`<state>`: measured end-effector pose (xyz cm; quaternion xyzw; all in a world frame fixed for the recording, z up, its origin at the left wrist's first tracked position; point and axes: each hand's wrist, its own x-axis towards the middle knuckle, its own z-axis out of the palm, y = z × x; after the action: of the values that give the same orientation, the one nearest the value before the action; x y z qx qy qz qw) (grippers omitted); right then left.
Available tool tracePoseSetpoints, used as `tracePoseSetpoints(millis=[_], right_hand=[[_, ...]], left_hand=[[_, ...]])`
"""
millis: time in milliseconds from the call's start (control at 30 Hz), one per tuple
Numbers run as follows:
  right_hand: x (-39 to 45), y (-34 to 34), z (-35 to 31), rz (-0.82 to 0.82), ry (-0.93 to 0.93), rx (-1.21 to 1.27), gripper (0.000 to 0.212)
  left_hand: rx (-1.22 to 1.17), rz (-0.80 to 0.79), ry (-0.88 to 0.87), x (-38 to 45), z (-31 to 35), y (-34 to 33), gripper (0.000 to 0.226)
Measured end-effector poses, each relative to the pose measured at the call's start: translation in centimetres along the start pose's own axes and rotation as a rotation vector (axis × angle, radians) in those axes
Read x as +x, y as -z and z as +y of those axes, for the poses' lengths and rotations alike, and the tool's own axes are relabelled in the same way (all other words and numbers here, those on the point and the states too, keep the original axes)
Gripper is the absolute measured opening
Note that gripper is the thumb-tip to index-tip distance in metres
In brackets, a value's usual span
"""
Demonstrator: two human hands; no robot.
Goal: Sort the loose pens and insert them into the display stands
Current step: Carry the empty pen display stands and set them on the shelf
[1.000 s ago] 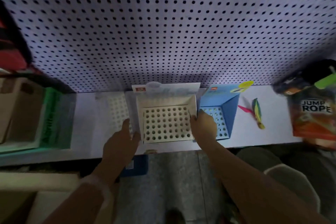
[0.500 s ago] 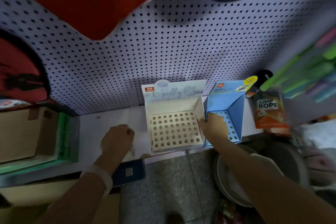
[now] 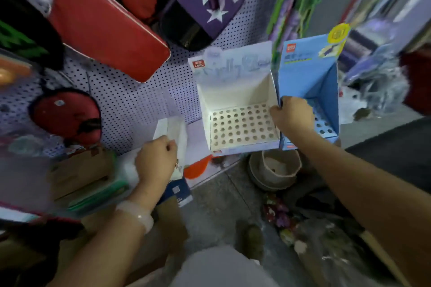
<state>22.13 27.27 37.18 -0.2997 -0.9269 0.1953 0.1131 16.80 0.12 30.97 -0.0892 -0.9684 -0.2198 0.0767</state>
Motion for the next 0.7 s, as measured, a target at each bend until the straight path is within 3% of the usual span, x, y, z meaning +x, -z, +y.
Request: tracePoseSetpoints(millis=[167,367,700], right_hand=[[-11.4,6.0,3.7,0.085,-0.129,0.132,0.044],[-24.8,8.7,11.2,0.107,-0.436,0.189,0.041],[-48.1,15.5,23.6,0.319,-0.846,0.119,0.043]], left_hand=[[-0.110,0.098,-0.152,-8.3,3.4,4.7,0.034],[-0.187,-0.099,-0.226,-14.1,7.5,4.4,0.036],[-0.220,-0.314,-0.667,-29.2,16.6,3.6,0.031]])
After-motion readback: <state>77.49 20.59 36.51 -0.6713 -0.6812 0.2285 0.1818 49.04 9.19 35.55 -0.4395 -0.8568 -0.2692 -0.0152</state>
